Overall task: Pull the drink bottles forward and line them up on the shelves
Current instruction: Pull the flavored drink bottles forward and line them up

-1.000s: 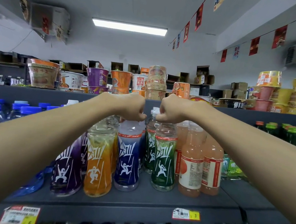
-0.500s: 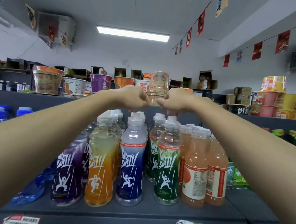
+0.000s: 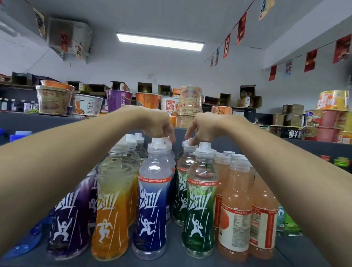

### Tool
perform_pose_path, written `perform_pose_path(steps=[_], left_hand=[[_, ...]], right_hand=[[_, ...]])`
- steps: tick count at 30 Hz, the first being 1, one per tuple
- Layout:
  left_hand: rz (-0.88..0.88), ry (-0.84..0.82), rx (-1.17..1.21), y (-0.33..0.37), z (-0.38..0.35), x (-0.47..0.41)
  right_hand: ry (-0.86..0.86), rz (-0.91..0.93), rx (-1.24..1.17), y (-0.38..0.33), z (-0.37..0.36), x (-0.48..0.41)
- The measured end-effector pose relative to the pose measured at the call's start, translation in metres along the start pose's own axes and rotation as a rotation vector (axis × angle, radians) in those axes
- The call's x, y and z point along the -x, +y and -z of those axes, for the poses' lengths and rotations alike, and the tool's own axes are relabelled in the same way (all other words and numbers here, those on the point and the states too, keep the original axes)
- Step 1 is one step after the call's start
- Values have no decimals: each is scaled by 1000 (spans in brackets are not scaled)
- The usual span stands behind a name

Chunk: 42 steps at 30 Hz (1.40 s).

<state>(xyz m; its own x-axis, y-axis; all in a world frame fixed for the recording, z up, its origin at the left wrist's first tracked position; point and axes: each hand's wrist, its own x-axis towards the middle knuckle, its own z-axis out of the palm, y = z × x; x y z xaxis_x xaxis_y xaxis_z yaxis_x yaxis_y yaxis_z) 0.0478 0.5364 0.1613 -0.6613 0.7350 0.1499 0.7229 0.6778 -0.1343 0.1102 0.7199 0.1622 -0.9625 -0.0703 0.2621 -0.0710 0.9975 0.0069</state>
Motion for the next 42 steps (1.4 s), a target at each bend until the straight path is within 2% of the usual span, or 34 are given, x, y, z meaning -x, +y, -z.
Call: perform_pose_path(steps=[6,12,20,25,33,42], left_hand=[[19,30,-125,-7,-2,-12],[56,40,-99,-9,-3,-15],[85,69,-82,-8,-4,-13],[92,66,-76,-5,-5,-12],[84,68,-61,-6,-7,-11],[78,55,-64,-2,-6,-7]], right_hand=[[18,40,8,5,-2,-4],[5,64,-15,9,-3,-10],[-19,105,110,12,-11,-14],[-40,48,-10,16,-7,-14],[-122,1,-43,15,-4,-14],[-182,50,-86,16,-4,-9]])
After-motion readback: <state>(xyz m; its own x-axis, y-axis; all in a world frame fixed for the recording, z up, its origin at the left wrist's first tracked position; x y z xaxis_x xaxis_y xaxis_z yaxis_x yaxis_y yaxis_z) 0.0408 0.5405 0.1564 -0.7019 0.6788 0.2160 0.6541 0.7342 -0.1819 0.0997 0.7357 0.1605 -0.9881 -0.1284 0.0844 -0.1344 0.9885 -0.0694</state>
